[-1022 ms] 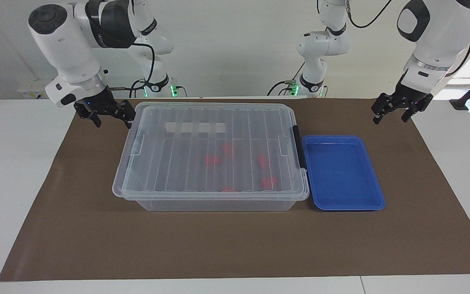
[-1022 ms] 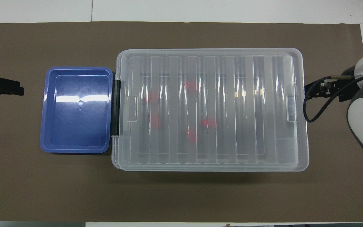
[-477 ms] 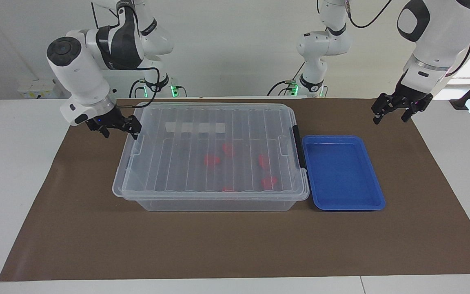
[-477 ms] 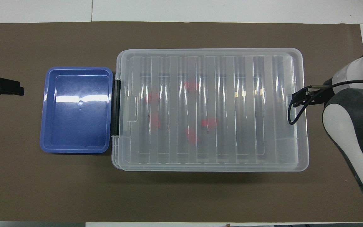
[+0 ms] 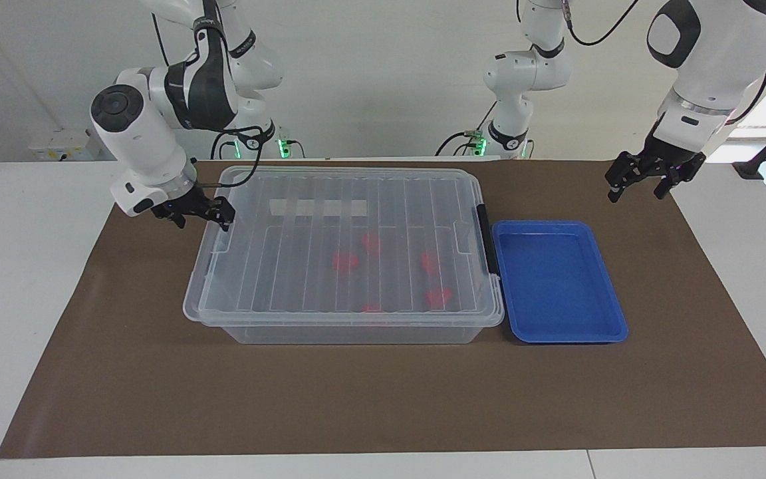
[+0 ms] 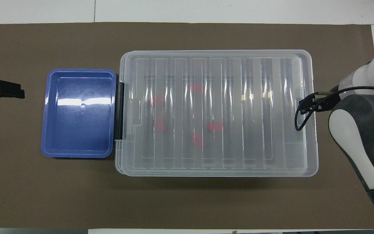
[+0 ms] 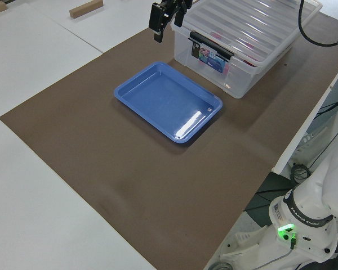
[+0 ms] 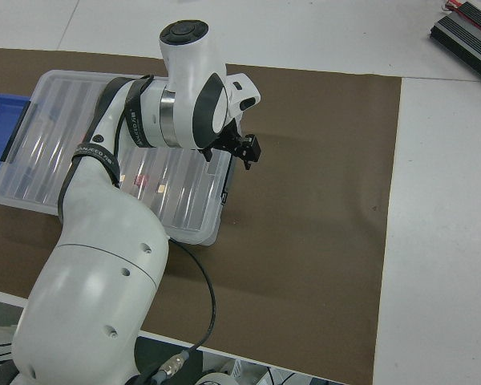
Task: Place red block in blue tray from box
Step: 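Reach the right gripper to the clear lid's edge and grasp it, then slide the clear lid away from the blue tray with the right gripper, then reach the left gripper into the box and grasp a red block, then carry the red block with the left gripper into the blue tray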
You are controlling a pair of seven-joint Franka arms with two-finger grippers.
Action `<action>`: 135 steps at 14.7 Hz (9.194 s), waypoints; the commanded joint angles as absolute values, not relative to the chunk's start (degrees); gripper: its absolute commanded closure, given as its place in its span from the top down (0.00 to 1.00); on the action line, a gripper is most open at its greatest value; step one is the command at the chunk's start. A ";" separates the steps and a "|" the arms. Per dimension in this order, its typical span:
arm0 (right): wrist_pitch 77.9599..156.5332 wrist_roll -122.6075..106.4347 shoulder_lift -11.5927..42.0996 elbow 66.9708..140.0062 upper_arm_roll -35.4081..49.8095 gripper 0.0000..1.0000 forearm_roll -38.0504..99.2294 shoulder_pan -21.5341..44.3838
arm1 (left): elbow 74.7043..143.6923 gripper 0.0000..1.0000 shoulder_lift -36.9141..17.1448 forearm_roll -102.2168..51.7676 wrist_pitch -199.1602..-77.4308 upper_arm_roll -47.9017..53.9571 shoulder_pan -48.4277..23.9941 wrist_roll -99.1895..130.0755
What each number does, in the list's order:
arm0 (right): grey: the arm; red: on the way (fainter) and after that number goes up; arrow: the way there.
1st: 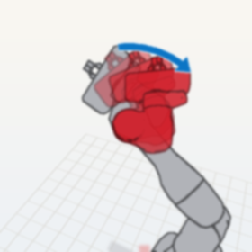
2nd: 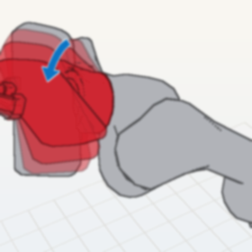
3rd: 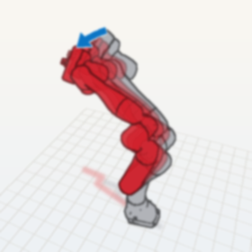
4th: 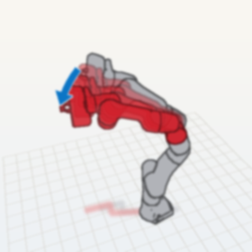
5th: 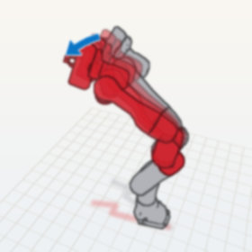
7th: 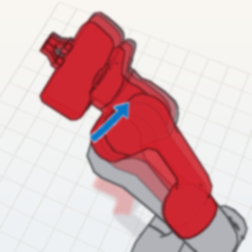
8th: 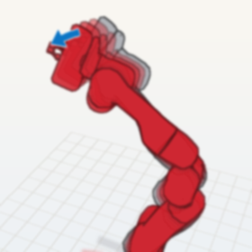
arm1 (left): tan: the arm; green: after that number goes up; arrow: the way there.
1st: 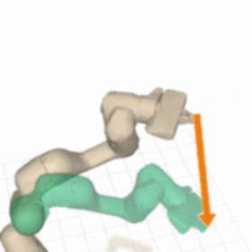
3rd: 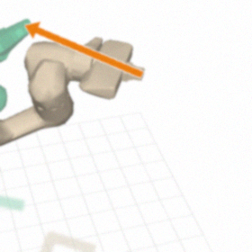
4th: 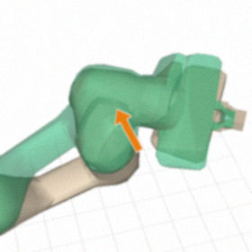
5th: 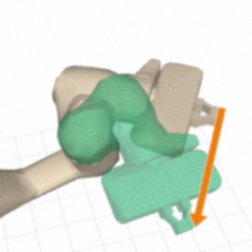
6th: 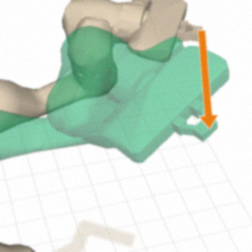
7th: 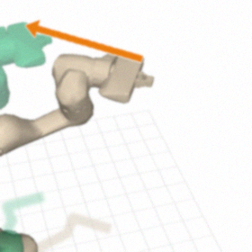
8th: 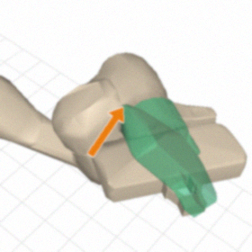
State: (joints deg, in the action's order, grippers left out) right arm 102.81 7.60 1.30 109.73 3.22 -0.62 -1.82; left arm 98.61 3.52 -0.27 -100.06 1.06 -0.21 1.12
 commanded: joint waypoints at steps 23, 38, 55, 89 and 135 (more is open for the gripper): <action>108.54 -12.56 -0.88 113.91 -7.47 1.00 0.18 -2.99 | 97.73 1.00 3.08 -1.32 -98.88 1.23 0.35 0.44; 111.18 -25.22 0.17 113.11 -13.53 1.00 -0.53 -3.60 | 97.91 1.00 3.16 -1.23 -98.00 1.76 -0.61 0.88; 113.20 -35.77 0.88 112.32 -18.72 1.00 -0.70 -4.13 | 107.05 0.92 -0.69 -0.53 -113.38 1.93 -27.94 38.31; 87.02 -6.35 5.54 87.63 -3.08 1.00 0.35 -3.16 | 119.00 0.00 -14.07 1.05 -134.03 1.76 -35.33 49.83; 107.57 -19.17 0.70 110.57 -16.00 0.00 -0.62 -3.69 | 128.50 1.00 -8.53 1.14 -142.65 1.23 -5.36 2.46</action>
State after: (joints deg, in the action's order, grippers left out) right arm 106.01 -19.72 2.58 108.44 -17.22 -0.47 -3.41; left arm 128.04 -8.82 0.66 -142.98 1.05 -5.48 2.50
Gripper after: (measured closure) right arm 0.991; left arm 0.458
